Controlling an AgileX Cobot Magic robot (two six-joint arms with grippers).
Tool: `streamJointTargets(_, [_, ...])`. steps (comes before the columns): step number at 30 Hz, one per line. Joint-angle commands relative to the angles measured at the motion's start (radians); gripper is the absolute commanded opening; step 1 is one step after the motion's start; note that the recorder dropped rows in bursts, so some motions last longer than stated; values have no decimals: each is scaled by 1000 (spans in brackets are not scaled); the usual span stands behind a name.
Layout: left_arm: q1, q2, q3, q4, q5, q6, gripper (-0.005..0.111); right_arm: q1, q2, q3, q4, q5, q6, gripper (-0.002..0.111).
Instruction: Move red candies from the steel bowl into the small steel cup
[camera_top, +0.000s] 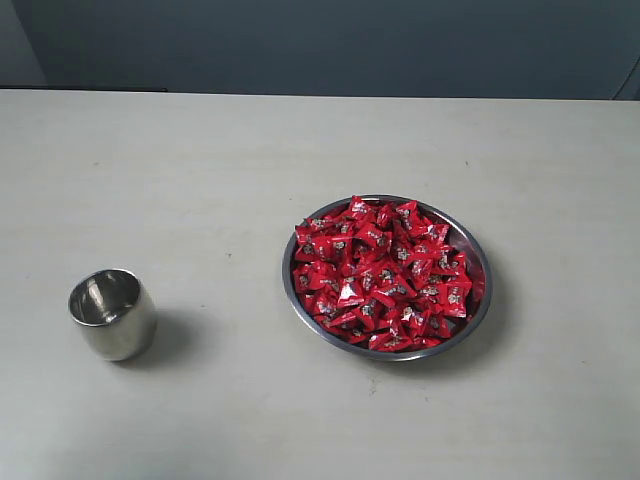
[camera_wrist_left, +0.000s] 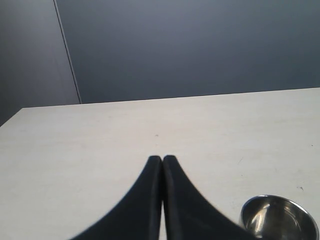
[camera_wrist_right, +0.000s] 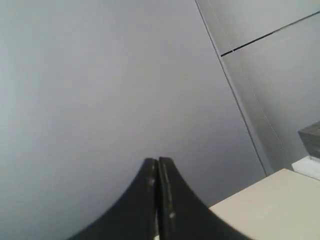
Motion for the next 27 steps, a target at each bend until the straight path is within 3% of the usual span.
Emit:
streamJointTargets(1, [1,-4,4,1,-5,-1,0,-1,-3,1,26,-21,8,-1])
streamJointTargets(11, [1,-4,4,1,-5,-1,0,-1,-3,1,26,-119,8,-1])
streamJointTargets(27, [1,-4,4,1,-5,-1,0,-1,-3,1,15,-45,6,-1])
